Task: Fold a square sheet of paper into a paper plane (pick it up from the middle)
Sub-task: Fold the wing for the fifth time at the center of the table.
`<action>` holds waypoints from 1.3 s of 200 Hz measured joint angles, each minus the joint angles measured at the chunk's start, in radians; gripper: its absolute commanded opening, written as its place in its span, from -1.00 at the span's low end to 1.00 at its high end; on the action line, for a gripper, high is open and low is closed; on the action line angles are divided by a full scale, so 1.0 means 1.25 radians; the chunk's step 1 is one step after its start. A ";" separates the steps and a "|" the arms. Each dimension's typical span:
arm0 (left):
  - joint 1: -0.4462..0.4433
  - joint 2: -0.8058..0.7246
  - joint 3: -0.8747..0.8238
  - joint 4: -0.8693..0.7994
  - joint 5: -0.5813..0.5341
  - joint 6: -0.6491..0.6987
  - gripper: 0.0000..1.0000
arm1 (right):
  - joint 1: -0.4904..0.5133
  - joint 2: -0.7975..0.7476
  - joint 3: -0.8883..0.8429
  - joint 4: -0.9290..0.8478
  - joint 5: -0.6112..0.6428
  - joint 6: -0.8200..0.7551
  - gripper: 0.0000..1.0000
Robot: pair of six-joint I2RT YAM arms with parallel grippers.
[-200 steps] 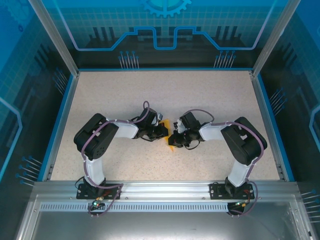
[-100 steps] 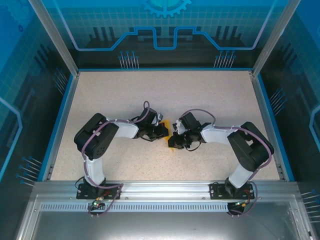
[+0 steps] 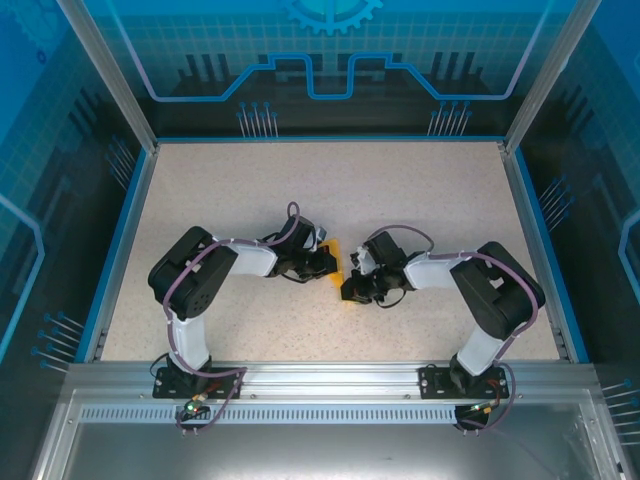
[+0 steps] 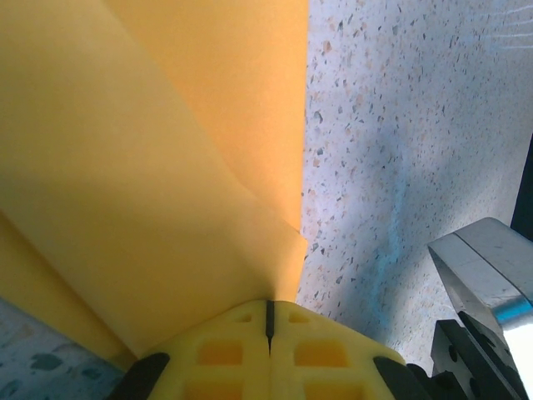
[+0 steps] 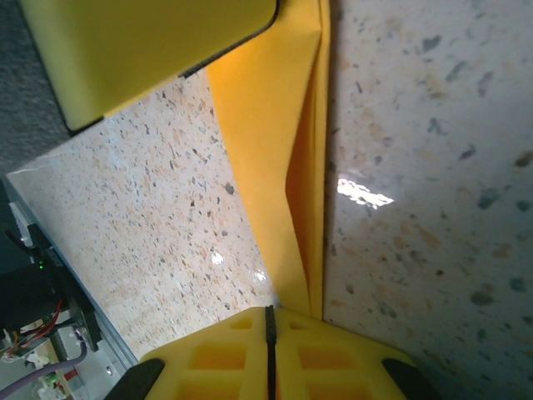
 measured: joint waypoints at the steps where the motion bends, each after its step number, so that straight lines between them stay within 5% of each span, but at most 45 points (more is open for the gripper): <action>1: 0.000 0.000 0.000 0.000 0.000 0.000 -1.00 | 0.000 0.000 -0.001 0.001 -0.001 0.000 -0.83; 152: -0.002 0.000 0.004 -0.015 0.012 0.002 -1.00 | -0.013 -0.088 -0.043 0.018 -0.016 0.035 -0.76; 204: -0.002 0.001 0.004 -0.014 0.015 0.002 -1.00 | 0.000 -0.003 0.063 0.028 -0.017 0.045 -0.75; 260: -0.002 0.002 0.004 -0.015 0.016 0.002 -1.00 | -0.008 0.037 0.030 0.047 0.000 0.044 -0.77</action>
